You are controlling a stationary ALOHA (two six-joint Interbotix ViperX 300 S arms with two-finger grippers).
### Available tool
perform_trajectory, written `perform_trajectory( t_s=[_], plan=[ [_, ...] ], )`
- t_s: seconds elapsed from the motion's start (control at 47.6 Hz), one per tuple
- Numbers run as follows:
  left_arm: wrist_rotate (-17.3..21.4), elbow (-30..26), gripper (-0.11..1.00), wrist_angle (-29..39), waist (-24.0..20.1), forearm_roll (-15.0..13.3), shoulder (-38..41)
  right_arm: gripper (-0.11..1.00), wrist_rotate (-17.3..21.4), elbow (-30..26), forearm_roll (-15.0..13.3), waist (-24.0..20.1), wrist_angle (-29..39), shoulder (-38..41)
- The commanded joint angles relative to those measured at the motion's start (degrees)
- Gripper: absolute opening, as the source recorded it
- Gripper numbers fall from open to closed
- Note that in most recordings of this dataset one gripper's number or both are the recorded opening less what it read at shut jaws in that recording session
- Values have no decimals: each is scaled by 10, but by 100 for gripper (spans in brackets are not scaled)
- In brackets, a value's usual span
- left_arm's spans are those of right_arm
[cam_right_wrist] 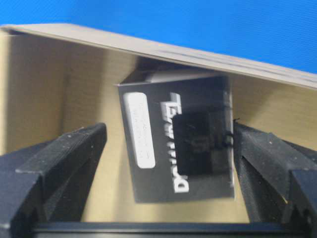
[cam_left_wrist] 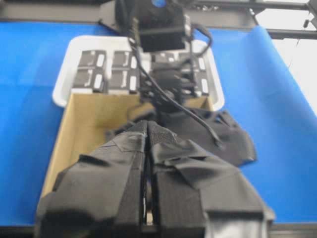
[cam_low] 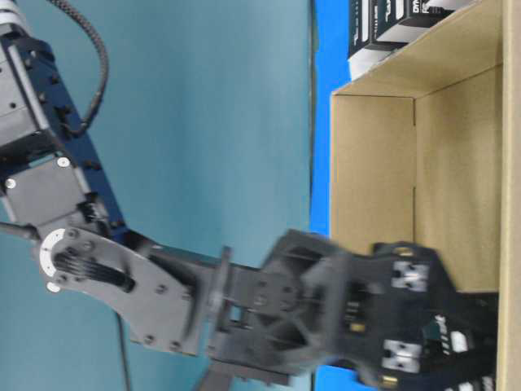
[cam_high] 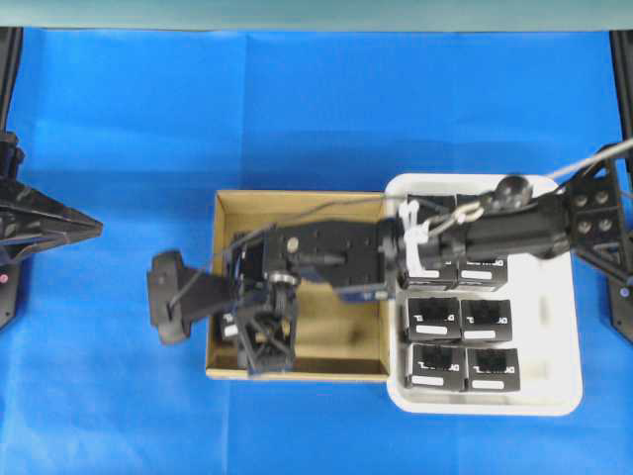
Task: Pick the box from inside the cardboard box.
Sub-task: 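Lift the black box up out of the cardboard box with the right gripper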
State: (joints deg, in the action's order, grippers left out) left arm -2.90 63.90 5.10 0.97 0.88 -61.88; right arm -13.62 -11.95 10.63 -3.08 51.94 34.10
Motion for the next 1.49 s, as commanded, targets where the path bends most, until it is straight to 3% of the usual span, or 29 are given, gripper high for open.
perform_trajectory(
  t_s=[0.0,0.231,0.902,1.007,1.175,1.469],
  plan=[
    [-1,-13,2,-4,1,1,8,98,8,-1,1,-5,-11,7],
    [-1,-13,2,-5,1,1,9,98,82,1,-3,4,-56,7],
    [0,-13,2,-5,1,1,10,97,89,24,-4,11,-63,3],
    [0,-13,2,-5,1,2,10,92,89,23,-4,12,-64,2],
    [0,-13,2,-5,1,1,9,62,88,18,-4,15,-63,-8],
    [0,-13,2,-5,1,1,9,62,89,18,-3,35,-47,-86]
  ],
)
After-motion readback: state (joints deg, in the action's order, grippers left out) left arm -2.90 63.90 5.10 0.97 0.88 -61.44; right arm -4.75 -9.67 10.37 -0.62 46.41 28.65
